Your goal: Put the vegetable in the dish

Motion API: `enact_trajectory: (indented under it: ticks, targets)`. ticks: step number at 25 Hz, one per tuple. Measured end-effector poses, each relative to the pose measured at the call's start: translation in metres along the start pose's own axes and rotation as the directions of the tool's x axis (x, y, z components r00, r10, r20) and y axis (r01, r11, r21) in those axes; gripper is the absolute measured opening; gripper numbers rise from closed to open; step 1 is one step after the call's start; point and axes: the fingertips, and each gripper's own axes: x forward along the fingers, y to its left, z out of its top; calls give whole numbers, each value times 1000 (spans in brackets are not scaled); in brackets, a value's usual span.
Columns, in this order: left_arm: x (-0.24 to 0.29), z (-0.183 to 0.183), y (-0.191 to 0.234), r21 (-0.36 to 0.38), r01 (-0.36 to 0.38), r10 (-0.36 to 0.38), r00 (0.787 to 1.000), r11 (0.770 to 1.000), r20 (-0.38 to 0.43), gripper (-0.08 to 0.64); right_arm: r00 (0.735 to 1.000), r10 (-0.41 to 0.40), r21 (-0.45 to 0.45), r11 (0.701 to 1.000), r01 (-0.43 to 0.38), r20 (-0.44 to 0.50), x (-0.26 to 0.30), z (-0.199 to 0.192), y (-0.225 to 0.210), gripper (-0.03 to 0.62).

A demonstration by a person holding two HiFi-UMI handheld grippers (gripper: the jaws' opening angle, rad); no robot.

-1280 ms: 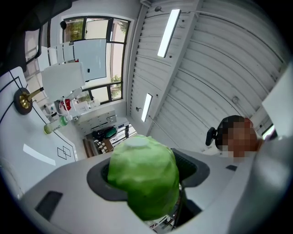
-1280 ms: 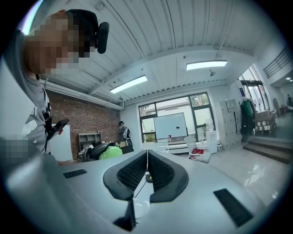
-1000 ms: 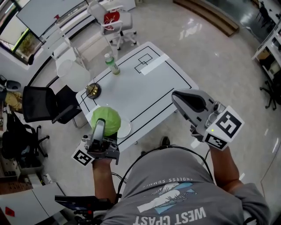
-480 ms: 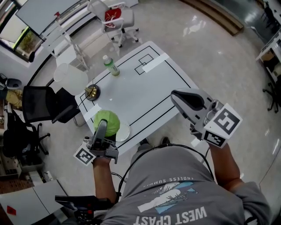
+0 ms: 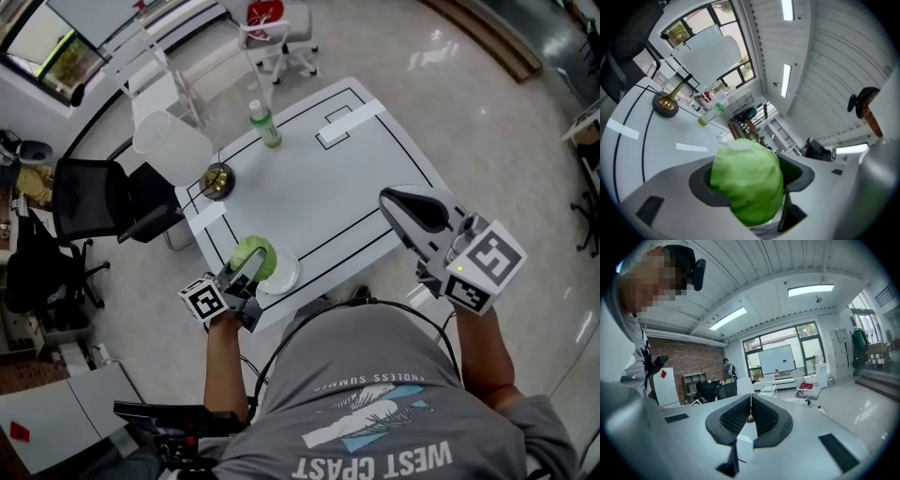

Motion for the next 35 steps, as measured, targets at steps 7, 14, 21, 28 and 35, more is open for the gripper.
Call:
enact_trajectory:
  ticks: [7, 14, 21, 28, 35]
  targets:
    - [4, -65, 78, -101, -88, 63, 972, 991, -227, 296, 999, -14, 8, 1000, 14, -43, 22, -7, -4, 8]
    - [16, -107, 122, -147, -131, 60, 910, 981, -411, 296, 996, -47, 14, 999, 48, -78, 31, -14, -11, 8]
    - [21, -124, 155, -117, -145, 61, 842, 982, -536, 296, 992, -75, 19, 997, 77, -97, 44, -26, -15, 8]
    - [23, -123, 160, -126, -115, 26, 829, 985, -559, 296, 990, -74, 10, 997, 76, -120, 61, -25, -8, 8]
    - [24, -118, 161, -53, -70, 27, 818, 996, -575, 299, 988, -73, 11, 997, 76, -138, 73, -28, -5, 8]
